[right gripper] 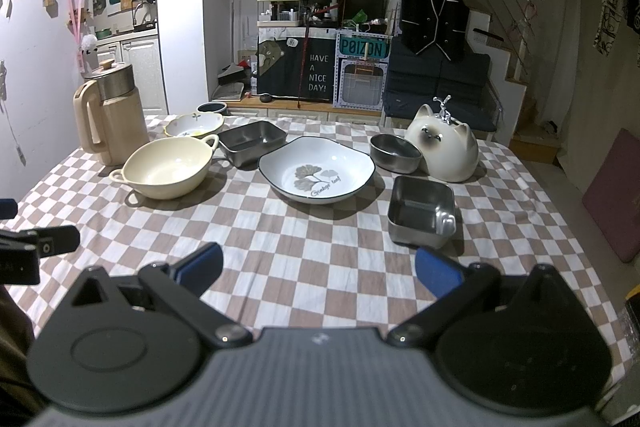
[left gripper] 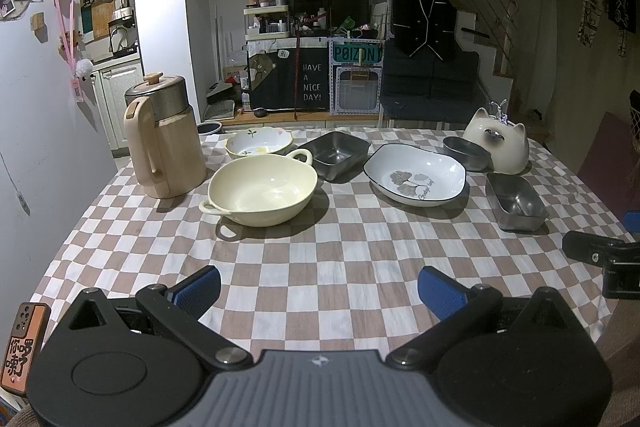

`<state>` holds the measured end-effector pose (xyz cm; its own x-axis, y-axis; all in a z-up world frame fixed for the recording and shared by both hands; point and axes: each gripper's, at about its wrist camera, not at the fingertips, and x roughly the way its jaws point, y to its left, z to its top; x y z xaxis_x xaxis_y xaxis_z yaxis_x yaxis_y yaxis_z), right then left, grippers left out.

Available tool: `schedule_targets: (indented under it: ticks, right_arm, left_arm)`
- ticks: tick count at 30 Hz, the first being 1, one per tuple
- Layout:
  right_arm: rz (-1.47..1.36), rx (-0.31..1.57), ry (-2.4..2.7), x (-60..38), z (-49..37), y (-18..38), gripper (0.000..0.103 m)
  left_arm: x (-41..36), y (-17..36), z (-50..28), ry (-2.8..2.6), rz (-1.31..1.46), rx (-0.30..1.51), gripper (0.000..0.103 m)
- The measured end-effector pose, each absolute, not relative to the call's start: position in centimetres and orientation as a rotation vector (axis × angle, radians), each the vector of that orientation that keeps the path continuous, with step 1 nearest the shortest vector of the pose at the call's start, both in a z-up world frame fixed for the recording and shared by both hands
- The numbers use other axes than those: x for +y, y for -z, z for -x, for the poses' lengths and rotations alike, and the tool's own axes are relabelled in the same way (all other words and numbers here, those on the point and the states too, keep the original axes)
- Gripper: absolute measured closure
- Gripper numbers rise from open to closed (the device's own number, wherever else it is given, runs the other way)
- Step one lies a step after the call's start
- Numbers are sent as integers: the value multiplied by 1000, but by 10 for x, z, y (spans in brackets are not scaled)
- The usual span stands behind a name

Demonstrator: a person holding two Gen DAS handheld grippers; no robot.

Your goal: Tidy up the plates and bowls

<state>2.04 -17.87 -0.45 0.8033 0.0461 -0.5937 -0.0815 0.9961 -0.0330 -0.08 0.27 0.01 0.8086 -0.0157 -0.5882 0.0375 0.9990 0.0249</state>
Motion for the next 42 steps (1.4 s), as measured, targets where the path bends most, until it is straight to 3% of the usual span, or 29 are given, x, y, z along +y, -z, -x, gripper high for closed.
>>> schedule_targets:
  ticks: [42]
  right_arm:
    - [56, 641, -67, -175, -19, 4, 0]
  left_arm:
    - [-6, 7, 3, 18, -38, 627, 0]
